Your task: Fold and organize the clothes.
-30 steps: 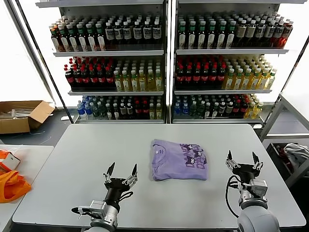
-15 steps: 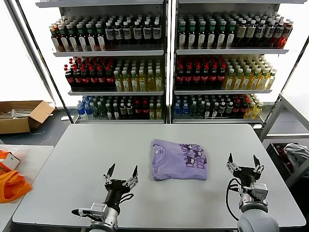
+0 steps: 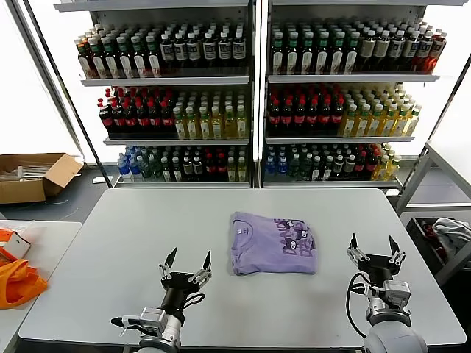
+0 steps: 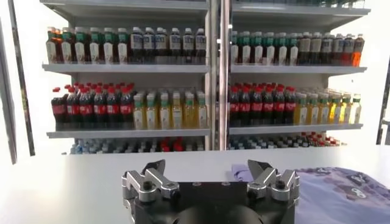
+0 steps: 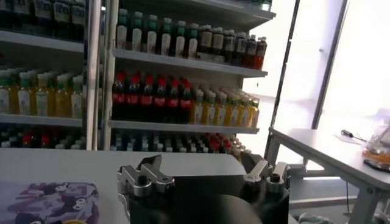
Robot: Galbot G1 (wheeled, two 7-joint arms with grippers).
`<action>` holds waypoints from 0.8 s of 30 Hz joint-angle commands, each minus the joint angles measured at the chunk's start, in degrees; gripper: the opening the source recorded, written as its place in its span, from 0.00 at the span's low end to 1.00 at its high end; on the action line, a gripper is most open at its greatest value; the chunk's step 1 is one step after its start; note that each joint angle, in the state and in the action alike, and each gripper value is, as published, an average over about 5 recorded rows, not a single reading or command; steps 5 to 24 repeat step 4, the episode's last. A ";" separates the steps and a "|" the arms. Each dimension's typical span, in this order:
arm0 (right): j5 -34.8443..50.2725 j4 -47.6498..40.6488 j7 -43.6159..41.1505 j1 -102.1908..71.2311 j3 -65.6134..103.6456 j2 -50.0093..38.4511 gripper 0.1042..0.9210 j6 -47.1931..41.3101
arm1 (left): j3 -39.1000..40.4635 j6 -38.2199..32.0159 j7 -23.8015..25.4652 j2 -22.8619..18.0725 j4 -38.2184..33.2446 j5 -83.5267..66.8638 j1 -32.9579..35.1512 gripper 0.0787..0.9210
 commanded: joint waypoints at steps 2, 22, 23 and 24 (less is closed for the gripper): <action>-1.51 2.19 -0.59 -0.89 -0.02 0.15 0.88 -1.58 | -0.14 -1.99 -0.80 0.11 0.46 0.05 -0.42 0.88; -1.52 2.63 -0.93 -1.06 -0.10 0.11 0.88 -2.04 | -0.16 -2.02 -1.02 0.13 0.47 0.02 -0.52 0.88; -1.52 2.63 -0.93 -1.06 -0.10 0.11 0.88 -2.04 | -0.16 -2.02 -1.02 0.13 0.47 0.02 -0.52 0.88; -1.52 2.63 -0.93 -1.06 -0.10 0.11 0.88 -2.04 | -0.16 -2.02 -1.02 0.13 0.47 0.02 -0.52 0.88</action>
